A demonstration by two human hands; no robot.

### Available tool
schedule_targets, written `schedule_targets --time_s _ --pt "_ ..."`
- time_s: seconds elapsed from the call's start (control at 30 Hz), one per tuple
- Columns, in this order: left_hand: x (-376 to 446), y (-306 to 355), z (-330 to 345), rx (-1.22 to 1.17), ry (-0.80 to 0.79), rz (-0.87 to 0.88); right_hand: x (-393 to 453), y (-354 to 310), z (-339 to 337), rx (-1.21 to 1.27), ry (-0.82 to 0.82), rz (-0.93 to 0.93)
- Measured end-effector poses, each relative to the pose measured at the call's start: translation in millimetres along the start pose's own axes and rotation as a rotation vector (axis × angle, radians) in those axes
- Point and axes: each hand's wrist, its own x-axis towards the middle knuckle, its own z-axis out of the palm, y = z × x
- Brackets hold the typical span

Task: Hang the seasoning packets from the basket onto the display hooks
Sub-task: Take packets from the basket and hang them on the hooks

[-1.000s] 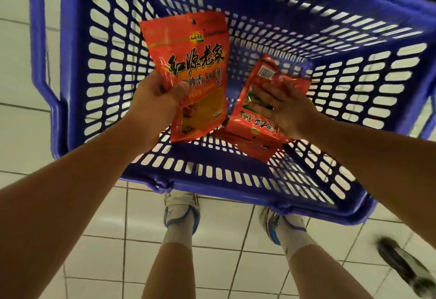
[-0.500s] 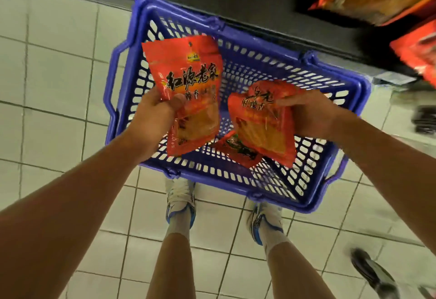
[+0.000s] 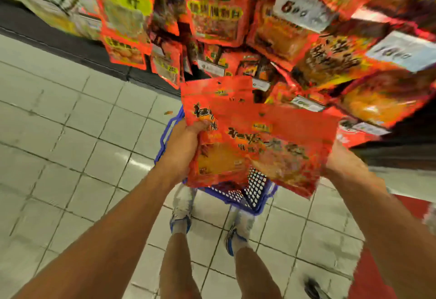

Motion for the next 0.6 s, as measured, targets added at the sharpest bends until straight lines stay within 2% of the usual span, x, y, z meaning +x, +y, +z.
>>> schedule_targets --time_s 0.07,0.1,0.13,0.2,0.33,0.47,0.53,0.6 --pt "-44.3 20.3 34.7 -0.081 0.125 0.043 -30.9 -17.2 33.8 -0.177 0.05 -0.13" --pt "-60.8 24.1 55.4 -0.083 0.187 0.055 -41.0 -14.7 50.0 -0.246 0.15 -0.188" --pt "-76.3 25.1 71.9 -0.06 0.239 0.036 -51.0 -9.3 69.0 -0.269 0.325 -0.197" --pt "-93.9 24.1 90.7 -0.084 0.29 -0.063 -66.7 -2.3 95.0 -0.15 0.625 -0.149" --pt "-97.4 30.7 83.4 -0.164 0.337 -0.006 -67.2 -6.1 108.8 -0.057 0.661 -0.065" --pt "-98.6 46.2 76.2 -0.304 0.242 -0.019 -68.3 -18.2 123.8 0.258 0.769 -0.028" --pt "-99.6 51.0 72.5 -0.328 0.202 -0.064 -70.9 -20.6 128.6 0.41 0.77 -0.061" --pt "-101.6 53.1 69.4 -0.349 0.178 -0.103 -73.4 -17.5 132.3 0.447 0.754 -0.088"
